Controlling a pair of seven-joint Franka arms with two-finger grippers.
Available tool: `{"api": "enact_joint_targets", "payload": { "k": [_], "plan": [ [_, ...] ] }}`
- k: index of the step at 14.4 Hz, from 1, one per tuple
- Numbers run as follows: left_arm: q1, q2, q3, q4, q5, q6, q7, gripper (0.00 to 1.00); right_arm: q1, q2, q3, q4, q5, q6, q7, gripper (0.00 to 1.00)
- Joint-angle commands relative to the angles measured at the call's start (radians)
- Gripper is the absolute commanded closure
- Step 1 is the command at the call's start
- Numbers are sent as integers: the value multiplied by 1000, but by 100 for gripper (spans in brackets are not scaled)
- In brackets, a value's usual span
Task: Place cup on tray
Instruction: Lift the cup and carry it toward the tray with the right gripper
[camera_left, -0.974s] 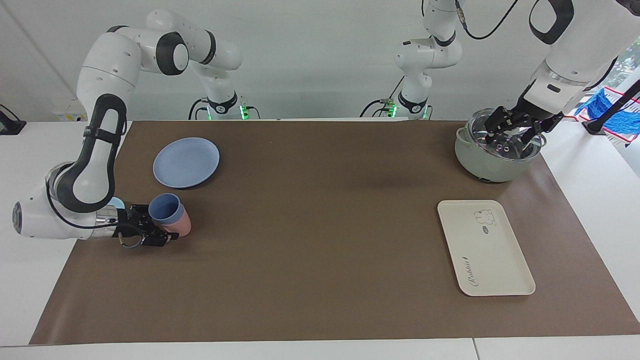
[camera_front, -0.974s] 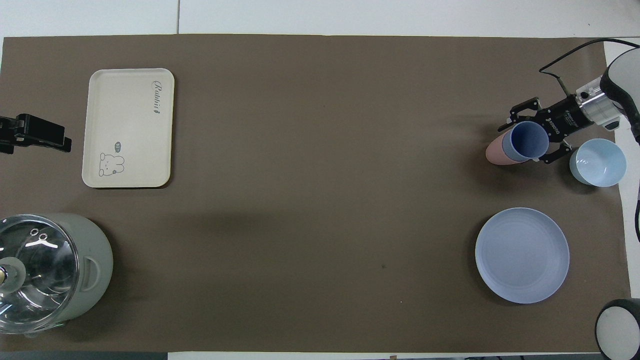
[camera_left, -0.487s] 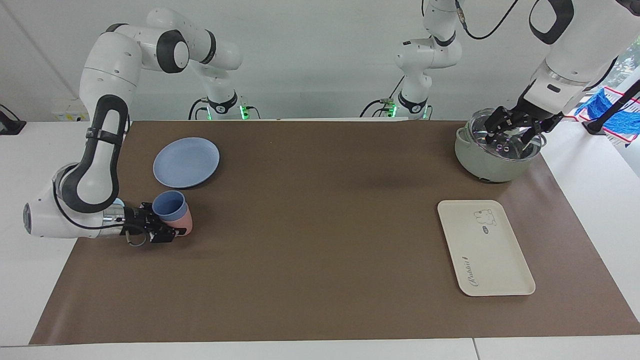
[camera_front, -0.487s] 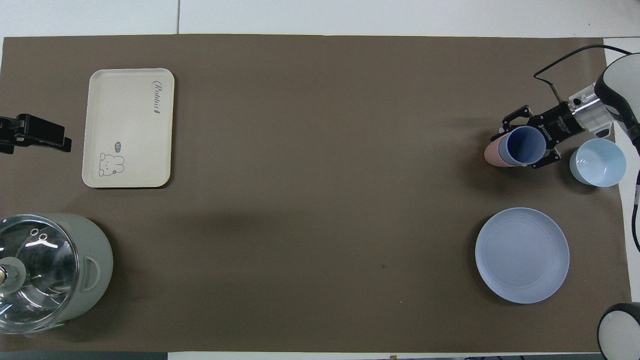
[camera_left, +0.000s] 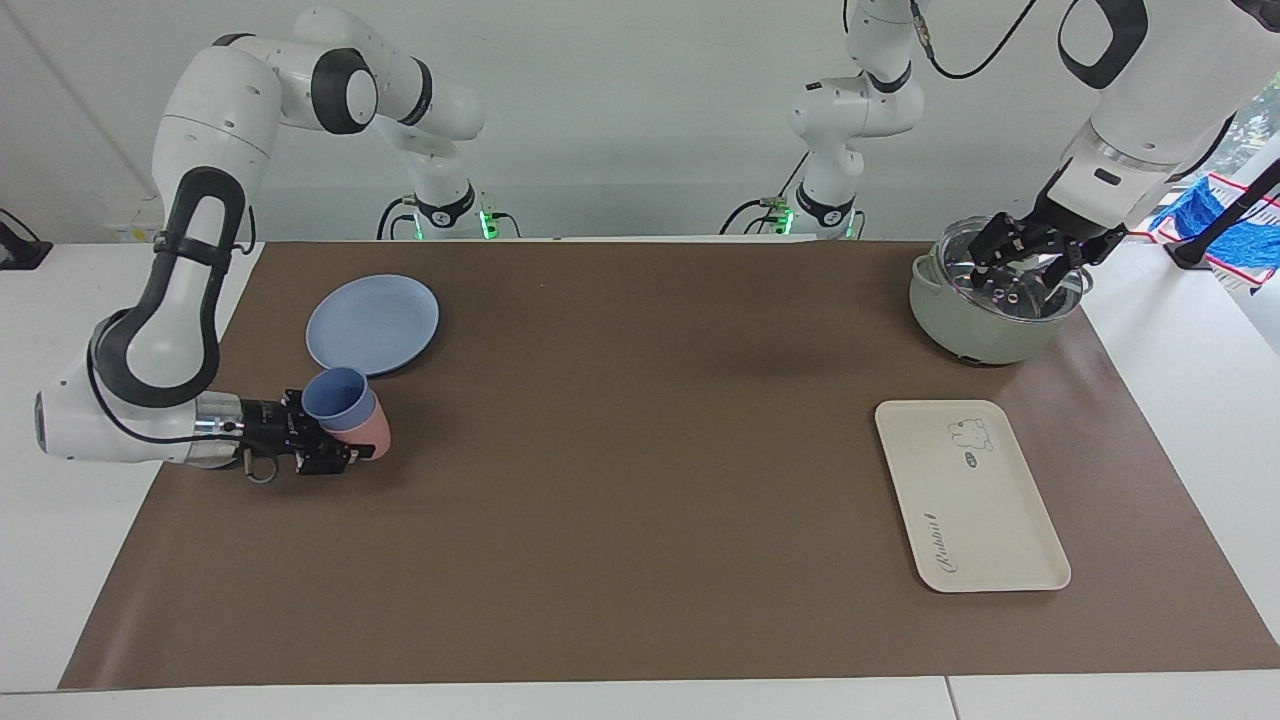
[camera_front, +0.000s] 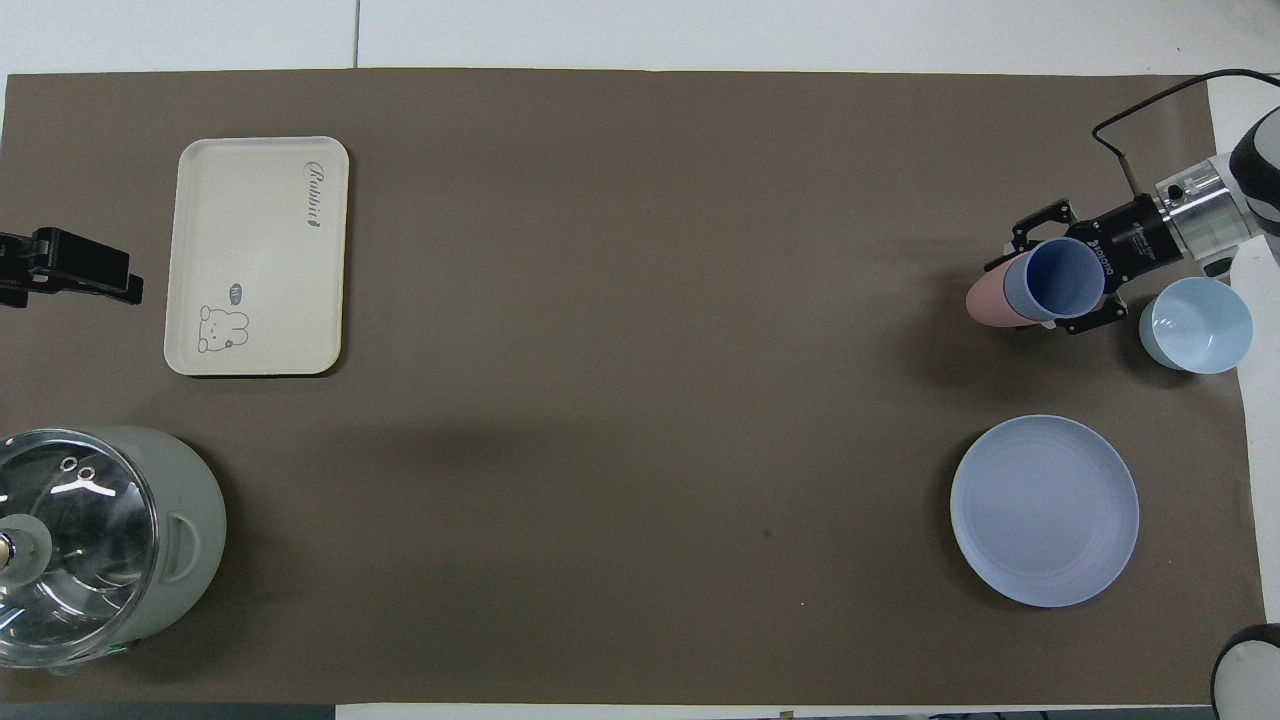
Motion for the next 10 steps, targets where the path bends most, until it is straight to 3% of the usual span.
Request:
{"api": "enact_joint_targets", "payload": {
  "k": [1,4,10],
  "plan": [
    [3,-16,4,-19,-11,2,-9,0,-14,-74,8,-101,65,-7,22,100],
    [3,-18,4,-19,-11,2,-9,0,21,-152,8,-250,134,9,42,100],
    [3,-18,4,-19,-11,0,-9,0,266,-209,8,-261,223,170,330,100]
  ]
}}
